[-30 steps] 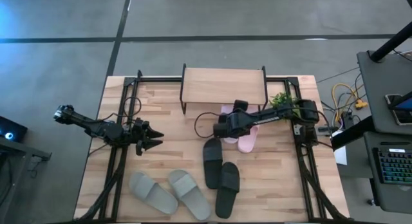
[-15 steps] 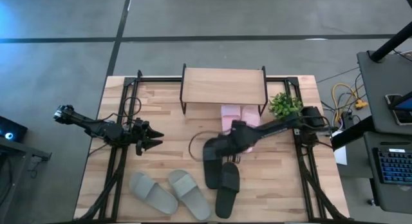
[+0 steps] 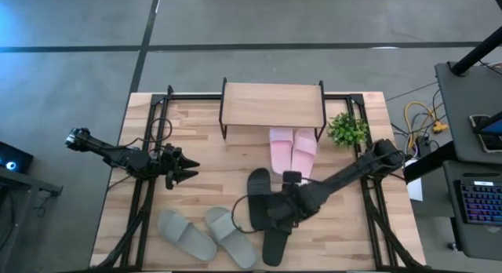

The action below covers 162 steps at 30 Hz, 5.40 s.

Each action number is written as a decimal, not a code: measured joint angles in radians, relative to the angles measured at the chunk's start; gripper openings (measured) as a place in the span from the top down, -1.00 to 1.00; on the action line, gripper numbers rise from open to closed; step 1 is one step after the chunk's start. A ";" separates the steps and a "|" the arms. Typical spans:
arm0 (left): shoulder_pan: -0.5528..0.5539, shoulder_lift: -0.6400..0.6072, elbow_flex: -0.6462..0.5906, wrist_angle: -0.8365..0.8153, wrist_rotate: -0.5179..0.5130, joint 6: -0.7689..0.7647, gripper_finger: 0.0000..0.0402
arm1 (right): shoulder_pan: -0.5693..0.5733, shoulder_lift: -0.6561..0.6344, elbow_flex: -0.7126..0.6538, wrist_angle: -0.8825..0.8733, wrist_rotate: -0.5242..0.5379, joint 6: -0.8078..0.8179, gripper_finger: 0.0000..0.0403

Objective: Pick and place slides into the shelf
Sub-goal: Adjust the pink slippers under the shelf

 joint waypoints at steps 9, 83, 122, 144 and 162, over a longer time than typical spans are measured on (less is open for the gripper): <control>0.000 0.000 0.000 0.000 0.000 0.000 -0.11 | 0.037 0.000 -0.101 -0.046 -0.044 0.285 0.33; 0.000 0.072 -0.006 0.023 -0.080 0.000 -0.11 | -0.297 -0.115 -0.571 -0.100 0.105 1.418 0.96; 0.000 0.054 -0.005 0.166 -0.132 0.000 -0.11 | -0.513 -0.122 -0.529 -0.013 0.209 1.045 0.96; 0.000 0.051 -0.004 0.167 -0.135 -0.002 -0.11 | -0.194 -0.135 -0.295 0.043 -0.257 1.173 0.96; 0.000 0.051 -0.010 0.164 -0.134 0.001 -0.11 | -0.199 0.036 -0.332 0.131 -0.149 1.207 0.96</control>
